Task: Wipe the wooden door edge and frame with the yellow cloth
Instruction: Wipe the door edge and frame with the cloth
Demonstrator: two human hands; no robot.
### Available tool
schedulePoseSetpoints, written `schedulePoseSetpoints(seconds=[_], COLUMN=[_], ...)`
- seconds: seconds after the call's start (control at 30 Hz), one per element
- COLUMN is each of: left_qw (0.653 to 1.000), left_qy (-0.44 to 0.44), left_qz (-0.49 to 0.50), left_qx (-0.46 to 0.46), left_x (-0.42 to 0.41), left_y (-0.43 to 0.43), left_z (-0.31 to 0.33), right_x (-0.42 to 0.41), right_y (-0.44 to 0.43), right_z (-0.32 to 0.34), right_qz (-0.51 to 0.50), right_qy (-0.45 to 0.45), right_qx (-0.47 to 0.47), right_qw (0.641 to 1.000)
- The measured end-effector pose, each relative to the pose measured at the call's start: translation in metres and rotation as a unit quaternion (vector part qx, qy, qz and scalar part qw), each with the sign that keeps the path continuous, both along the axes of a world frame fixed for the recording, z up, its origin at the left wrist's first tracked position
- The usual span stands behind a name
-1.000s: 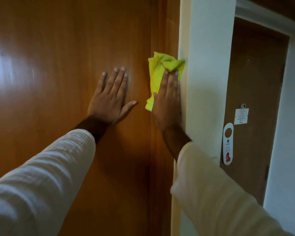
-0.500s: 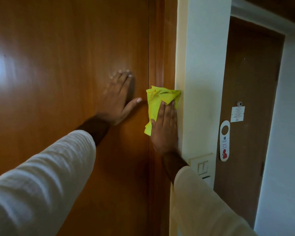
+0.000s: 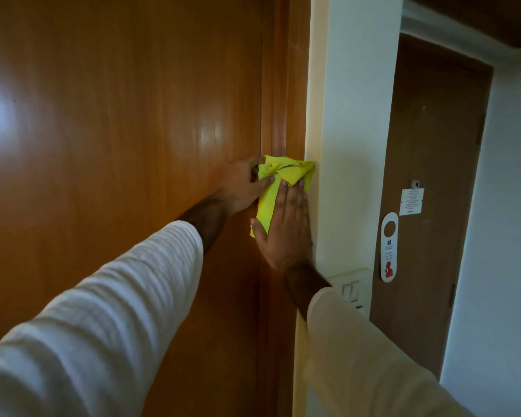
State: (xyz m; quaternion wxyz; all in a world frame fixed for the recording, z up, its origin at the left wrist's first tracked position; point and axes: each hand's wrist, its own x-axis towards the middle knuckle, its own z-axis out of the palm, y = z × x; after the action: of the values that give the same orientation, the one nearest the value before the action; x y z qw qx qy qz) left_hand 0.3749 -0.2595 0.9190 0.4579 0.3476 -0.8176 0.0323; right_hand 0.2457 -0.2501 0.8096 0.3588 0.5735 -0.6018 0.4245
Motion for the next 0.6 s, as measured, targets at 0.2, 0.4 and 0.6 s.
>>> schedulePoseSetpoints(seconds=[0.2,0.4,0.6], left_qw=[0.972,0.896,0.84], left_qy=[0.142,0.292,0.363], left_qz=[-0.142,-0.274,-0.288], left_qx=[0.12,0.193,0.281], left_x=[-0.001,-0.008,-0.045], left_y=[0.01,0.039,0.074], left_z=[-0.009,-0.018,-0.042], right_x=[-0.014,-0.029,-0.085], right_y=[0.045,0.092,0.133], right_z=[0.001,-0.003,-0.015], right_qz=[0.142,0.245,0.428], right_qy=[-0.051,-0.272,-0.547], right_qx=[-0.034,-0.108,-0.052], right_qw=[0.988,0.924,0.717])
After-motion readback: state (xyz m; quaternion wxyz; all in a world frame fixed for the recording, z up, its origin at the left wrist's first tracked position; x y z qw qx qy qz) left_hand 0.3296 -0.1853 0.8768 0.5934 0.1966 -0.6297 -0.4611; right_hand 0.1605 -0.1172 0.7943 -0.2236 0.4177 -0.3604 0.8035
